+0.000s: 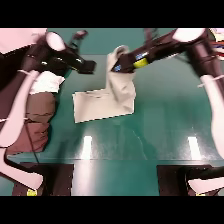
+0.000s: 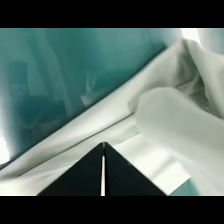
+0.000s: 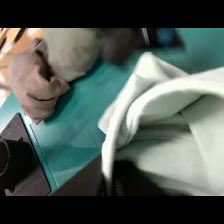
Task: Fold the shirts.
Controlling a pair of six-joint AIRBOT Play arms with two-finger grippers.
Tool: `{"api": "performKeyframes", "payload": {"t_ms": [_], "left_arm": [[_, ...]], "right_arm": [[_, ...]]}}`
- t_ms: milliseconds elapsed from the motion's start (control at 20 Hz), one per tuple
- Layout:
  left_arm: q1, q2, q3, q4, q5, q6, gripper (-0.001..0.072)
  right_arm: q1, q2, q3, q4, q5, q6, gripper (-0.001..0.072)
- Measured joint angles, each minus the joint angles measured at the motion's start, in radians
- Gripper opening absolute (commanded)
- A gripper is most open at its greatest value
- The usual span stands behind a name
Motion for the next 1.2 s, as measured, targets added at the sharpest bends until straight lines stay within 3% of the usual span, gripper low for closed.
{"api": "performKeyframes", "payload": {"t_ms": [50,200,350,650,700,750,1000,1200], "left_arm": [[0.04,0.037,0.0,0.01,-0.015,0.002,0.0022],[0.131,0.12,0.0,0.028,-0.051,0.006,0.0022],[0.187,0.175,0.0,0.033,-0.08,0.017,0.0022],[0.22,0.211,-0.001,0.035,-0.115,0.032,0.0022],[0.222,0.213,-0.001,0.035,-0.12,0.032,0.0021],[0.222,0.214,-0.001,0.032,-0.121,0.033,0.0021],[0.226,0.212,-0.001,0.005,-0.125,0.035,0.0021],[0.225,0.211,-0.001,-0.026,-0.118,0.035,0.0021]], "right_arm": [[0.042,-0.032,0.0,0.001,-0.031,-0.021,0.0543],[0.144,-0.124,0.024,-0.004,-0.098,-0.07,0.0534],[0.158,-0.161,0.068,-0.074,-0.078,-0.079,0.0534],[-0.053,-0.061,-0.132,-0.189,-0.005,-0.011,0.0536],[-0.108,-0.037,-0.195,-0.199,-0.005,0.003,0.0551],[-0.158,-0.017,-0.253,-0.201,-0.005,0.014,0.0648],[-0.354,-0.005,-0.486,-0.092,-0.035,0.036,0.0652],[-0.367,-0.084,-0.528,0.058,-0.067,-0.015,0.0652]]}}
